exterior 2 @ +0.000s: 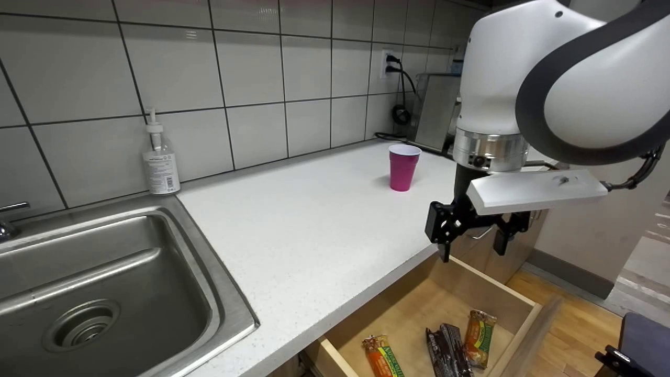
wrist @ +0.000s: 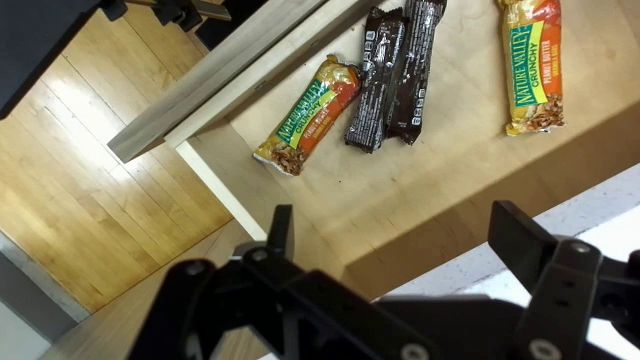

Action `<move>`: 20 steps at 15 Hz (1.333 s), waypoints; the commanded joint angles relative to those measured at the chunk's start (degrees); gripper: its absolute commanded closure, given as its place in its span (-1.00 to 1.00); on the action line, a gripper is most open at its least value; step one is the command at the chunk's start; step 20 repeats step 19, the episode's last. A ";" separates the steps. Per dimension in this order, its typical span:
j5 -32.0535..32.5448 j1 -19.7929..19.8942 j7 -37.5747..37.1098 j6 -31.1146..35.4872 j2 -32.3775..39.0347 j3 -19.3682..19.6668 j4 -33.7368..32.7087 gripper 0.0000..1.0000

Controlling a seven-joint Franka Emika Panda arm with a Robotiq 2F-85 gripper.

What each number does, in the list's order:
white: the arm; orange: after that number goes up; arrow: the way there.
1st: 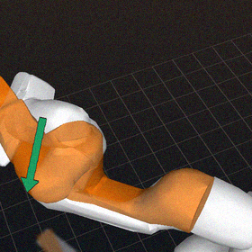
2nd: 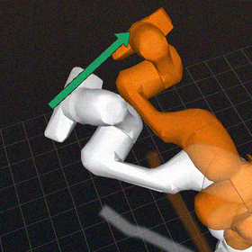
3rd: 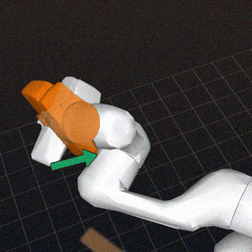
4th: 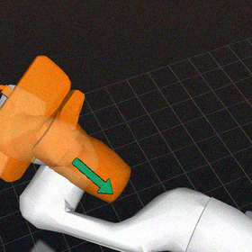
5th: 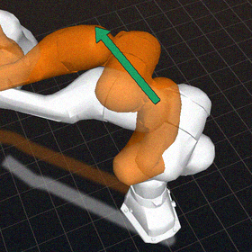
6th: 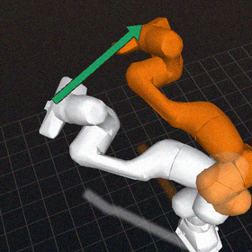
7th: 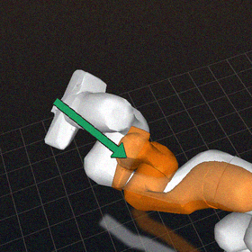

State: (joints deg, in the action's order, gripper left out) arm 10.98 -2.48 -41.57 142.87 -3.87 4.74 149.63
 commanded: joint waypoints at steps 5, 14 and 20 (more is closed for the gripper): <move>-0.10 2.77 9.06 -5.21 -8.39 -2.40 1.83 -1.00; -0.53 3.29 7.06 -3.15 -4.41 -3.35 0.46 -1.00; -0.53 3.29 7.05 -3.15 -4.39 -3.35 0.46 -1.00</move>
